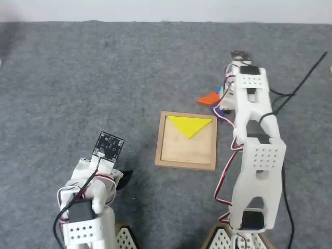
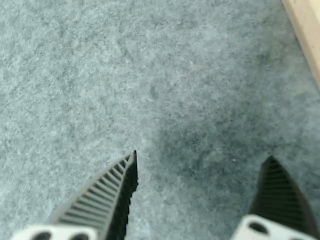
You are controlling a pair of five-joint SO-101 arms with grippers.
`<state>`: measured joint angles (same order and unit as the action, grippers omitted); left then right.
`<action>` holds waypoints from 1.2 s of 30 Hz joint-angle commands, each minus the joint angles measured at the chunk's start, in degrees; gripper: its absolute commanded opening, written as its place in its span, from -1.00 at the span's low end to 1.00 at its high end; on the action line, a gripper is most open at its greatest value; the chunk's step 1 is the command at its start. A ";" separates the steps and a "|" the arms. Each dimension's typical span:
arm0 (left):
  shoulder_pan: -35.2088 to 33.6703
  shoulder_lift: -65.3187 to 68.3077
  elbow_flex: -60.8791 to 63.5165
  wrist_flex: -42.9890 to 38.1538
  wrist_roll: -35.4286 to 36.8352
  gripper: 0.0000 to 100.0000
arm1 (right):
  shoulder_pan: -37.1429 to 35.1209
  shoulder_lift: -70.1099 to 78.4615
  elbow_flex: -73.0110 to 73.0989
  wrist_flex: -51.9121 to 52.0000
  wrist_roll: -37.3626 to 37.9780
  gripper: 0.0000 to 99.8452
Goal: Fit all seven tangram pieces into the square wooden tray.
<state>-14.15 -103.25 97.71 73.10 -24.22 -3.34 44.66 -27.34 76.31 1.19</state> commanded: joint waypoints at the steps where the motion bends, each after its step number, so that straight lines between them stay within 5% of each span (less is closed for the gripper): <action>1: 0.00 -0.88 -1.27 0.35 -0.53 -0.26 | -0.13 -0.48 -0.88 0.57 1.32 -0.24; 31: 0.00 -0.88 -1.27 0.35 -0.53 -0.26 | 3.56 -0.40 -0.88 -6.11 10.64 -0.24; 36: 0.00 -0.88 -1.27 0.35 -0.53 -0.26 | 3.30 -0.48 -0.88 -0.31 10.20 -0.52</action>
<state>-14.15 -103.25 97.71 73.10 -24.22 -1.14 44.66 -27.34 72.70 11.12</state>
